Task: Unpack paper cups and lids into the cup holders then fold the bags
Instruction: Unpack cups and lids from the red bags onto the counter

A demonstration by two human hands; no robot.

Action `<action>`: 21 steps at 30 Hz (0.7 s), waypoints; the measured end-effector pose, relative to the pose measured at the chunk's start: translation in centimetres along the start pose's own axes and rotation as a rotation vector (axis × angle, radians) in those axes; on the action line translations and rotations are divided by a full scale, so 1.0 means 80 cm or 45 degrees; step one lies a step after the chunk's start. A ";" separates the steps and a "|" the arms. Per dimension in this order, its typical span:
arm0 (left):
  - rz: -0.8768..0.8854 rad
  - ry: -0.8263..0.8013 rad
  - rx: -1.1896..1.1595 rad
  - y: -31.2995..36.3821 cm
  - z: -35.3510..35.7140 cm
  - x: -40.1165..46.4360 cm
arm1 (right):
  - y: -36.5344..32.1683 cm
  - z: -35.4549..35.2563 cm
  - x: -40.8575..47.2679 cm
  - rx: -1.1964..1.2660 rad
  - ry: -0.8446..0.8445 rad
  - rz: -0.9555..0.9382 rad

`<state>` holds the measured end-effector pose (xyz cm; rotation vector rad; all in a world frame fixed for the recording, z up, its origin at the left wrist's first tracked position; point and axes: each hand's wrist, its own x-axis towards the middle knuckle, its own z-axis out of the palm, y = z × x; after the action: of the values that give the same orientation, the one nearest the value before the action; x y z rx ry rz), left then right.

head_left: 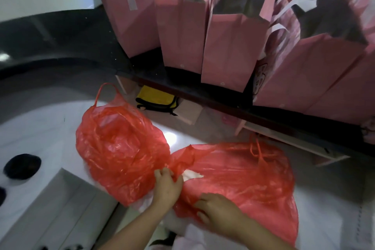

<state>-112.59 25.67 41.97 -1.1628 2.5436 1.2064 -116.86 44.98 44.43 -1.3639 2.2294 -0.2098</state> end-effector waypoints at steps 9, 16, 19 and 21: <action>0.352 -0.040 0.025 0.010 0.014 0.026 | 0.033 -0.033 -0.014 0.057 0.404 0.372; 0.415 -0.253 0.190 0.045 0.001 0.066 | 0.037 -0.013 -0.025 0.002 0.161 0.454; 0.343 -0.258 0.243 0.053 0.007 0.068 | 0.030 -0.003 -0.028 0.025 0.179 0.482; 0.280 -0.188 0.198 0.059 0.011 0.076 | 0.025 0.003 -0.030 0.005 0.171 0.505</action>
<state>-120.24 24.51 41.99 -0.7490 2.6486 1.0665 -117.43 48.07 44.34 -0.9003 2.5539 -0.1671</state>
